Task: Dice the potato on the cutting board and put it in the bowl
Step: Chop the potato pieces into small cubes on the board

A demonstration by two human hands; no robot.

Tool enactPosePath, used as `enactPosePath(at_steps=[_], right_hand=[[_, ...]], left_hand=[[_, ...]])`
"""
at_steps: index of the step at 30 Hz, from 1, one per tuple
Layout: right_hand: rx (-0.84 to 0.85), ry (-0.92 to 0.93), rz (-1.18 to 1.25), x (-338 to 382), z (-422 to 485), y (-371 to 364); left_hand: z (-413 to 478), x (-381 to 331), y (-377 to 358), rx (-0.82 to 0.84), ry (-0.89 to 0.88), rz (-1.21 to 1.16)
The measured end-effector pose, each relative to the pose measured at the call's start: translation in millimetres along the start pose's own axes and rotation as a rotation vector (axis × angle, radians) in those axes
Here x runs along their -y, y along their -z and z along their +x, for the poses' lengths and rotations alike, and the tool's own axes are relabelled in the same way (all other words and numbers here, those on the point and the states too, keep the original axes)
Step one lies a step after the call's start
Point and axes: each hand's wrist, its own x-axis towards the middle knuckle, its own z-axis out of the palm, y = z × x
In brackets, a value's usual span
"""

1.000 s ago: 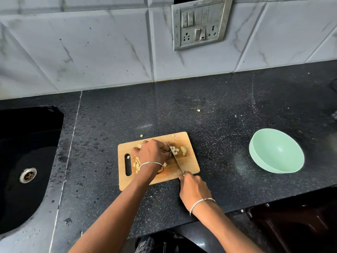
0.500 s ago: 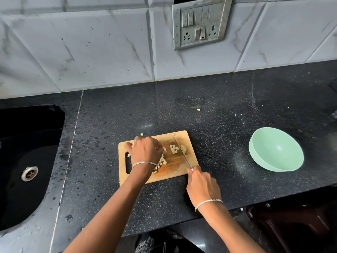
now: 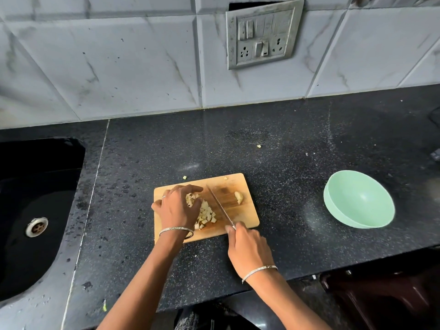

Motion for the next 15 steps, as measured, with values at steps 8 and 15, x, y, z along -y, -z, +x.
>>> enactPosePath(at_steps=[8,15], right_hand=[[0.112,0.029,0.25,-9,11,14],[0.166,0.047,0.246,-31,11,36]], left_hand=[[-2,4,-10,-0.04,0.0,0.108],[3,-3,-16,-0.083,0.013,-0.086]])
